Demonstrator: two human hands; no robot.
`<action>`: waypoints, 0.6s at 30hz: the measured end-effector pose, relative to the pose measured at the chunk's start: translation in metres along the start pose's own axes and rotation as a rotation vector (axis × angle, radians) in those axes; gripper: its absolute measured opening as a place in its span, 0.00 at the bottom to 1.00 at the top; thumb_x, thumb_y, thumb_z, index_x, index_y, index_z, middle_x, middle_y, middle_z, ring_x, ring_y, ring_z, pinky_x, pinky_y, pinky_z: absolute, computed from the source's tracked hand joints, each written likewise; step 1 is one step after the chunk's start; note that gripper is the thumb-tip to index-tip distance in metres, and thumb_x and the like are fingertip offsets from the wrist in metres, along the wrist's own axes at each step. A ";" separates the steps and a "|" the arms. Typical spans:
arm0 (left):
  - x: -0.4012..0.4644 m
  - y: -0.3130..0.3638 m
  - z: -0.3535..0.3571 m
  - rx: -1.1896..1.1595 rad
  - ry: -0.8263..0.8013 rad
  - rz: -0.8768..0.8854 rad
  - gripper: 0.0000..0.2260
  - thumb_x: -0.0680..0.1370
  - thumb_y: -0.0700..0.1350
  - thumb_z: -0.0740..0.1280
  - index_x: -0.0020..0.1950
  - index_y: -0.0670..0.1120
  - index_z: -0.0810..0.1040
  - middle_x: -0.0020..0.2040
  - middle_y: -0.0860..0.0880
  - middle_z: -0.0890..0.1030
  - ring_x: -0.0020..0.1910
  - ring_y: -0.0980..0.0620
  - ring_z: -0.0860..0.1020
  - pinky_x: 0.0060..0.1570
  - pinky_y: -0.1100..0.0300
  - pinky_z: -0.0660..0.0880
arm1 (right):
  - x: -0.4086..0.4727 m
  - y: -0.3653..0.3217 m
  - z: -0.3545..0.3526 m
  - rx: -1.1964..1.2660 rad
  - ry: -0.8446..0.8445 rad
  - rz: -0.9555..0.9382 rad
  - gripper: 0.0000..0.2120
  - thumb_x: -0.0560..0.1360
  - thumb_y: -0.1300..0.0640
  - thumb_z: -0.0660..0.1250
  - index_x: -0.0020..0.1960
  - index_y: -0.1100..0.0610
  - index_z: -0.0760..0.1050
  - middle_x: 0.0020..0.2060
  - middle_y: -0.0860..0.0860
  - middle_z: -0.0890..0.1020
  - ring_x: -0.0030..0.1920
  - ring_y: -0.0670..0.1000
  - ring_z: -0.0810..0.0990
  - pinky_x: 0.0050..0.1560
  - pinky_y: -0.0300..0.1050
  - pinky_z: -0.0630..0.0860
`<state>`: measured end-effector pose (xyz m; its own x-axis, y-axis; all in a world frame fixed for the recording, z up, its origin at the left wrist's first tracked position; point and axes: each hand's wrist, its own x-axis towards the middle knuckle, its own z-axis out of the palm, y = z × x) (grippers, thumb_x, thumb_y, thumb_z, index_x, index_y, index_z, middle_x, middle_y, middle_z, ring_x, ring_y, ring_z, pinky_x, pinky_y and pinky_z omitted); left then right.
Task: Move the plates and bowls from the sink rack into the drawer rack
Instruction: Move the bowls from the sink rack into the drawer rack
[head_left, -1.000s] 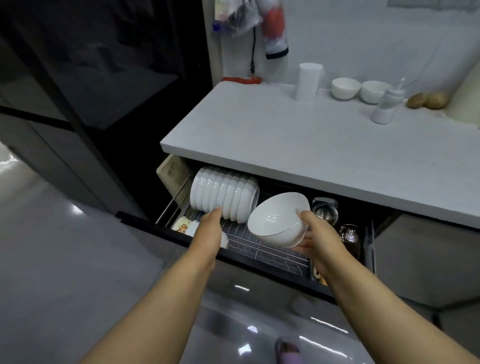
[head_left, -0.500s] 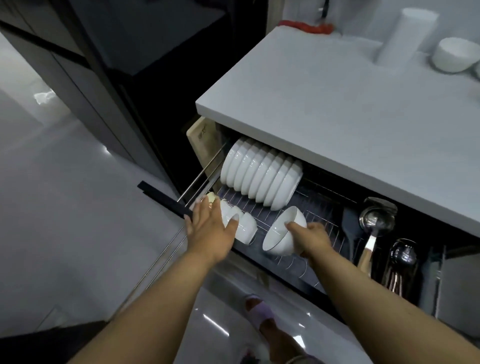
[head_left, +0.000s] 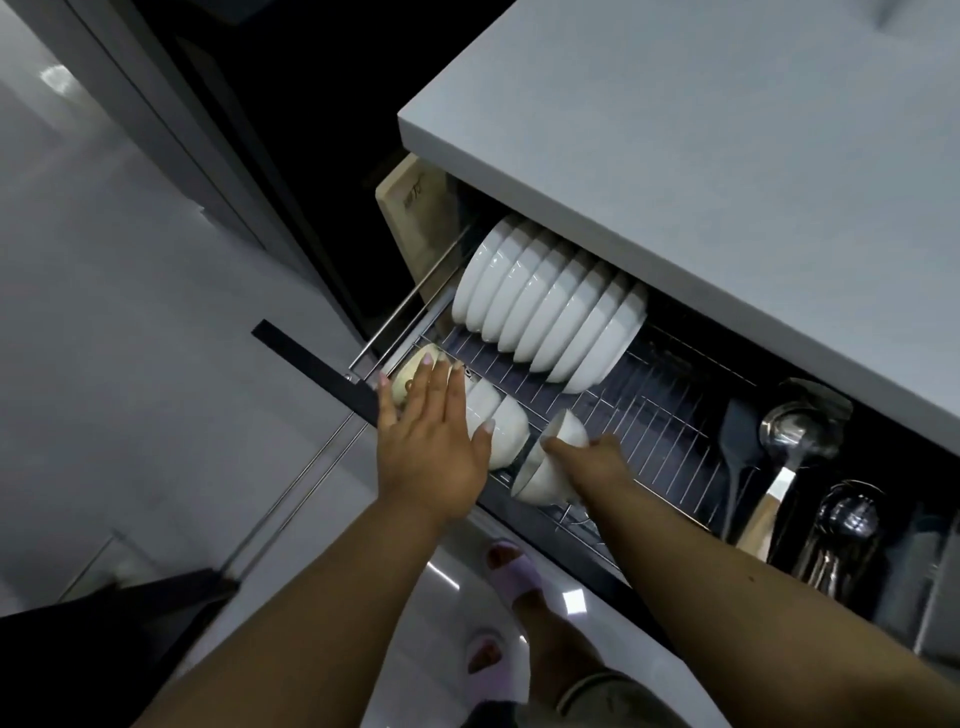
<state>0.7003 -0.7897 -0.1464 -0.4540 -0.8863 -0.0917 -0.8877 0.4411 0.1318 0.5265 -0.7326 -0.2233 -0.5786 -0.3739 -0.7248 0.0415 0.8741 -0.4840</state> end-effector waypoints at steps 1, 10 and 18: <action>0.000 -0.001 0.002 0.003 0.007 0.003 0.31 0.78 0.59 0.48 0.74 0.41 0.64 0.74 0.42 0.66 0.76 0.45 0.59 0.71 0.40 0.46 | 0.002 -0.001 0.003 0.002 0.001 0.001 0.36 0.63 0.44 0.76 0.65 0.57 0.66 0.58 0.57 0.77 0.56 0.59 0.78 0.54 0.56 0.78; 0.002 -0.003 0.005 0.003 0.032 0.015 0.29 0.78 0.56 0.53 0.73 0.40 0.67 0.72 0.42 0.69 0.74 0.44 0.63 0.70 0.38 0.51 | 0.016 -0.003 0.029 -0.005 -0.075 -0.004 0.51 0.52 0.32 0.72 0.67 0.58 0.65 0.58 0.55 0.78 0.56 0.59 0.79 0.52 0.58 0.80; 0.003 -0.004 0.006 0.010 0.025 0.012 0.29 0.77 0.56 0.54 0.73 0.41 0.67 0.72 0.43 0.69 0.74 0.45 0.63 0.71 0.38 0.51 | 0.019 -0.004 0.034 0.028 -0.097 -0.003 0.46 0.50 0.29 0.71 0.58 0.55 0.68 0.54 0.54 0.78 0.53 0.60 0.80 0.49 0.61 0.80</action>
<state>0.7024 -0.7931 -0.1534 -0.4631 -0.8838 -0.0659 -0.8828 0.4534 0.1232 0.5435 -0.7535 -0.2518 -0.4971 -0.4058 -0.7669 0.0638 0.8644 -0.4987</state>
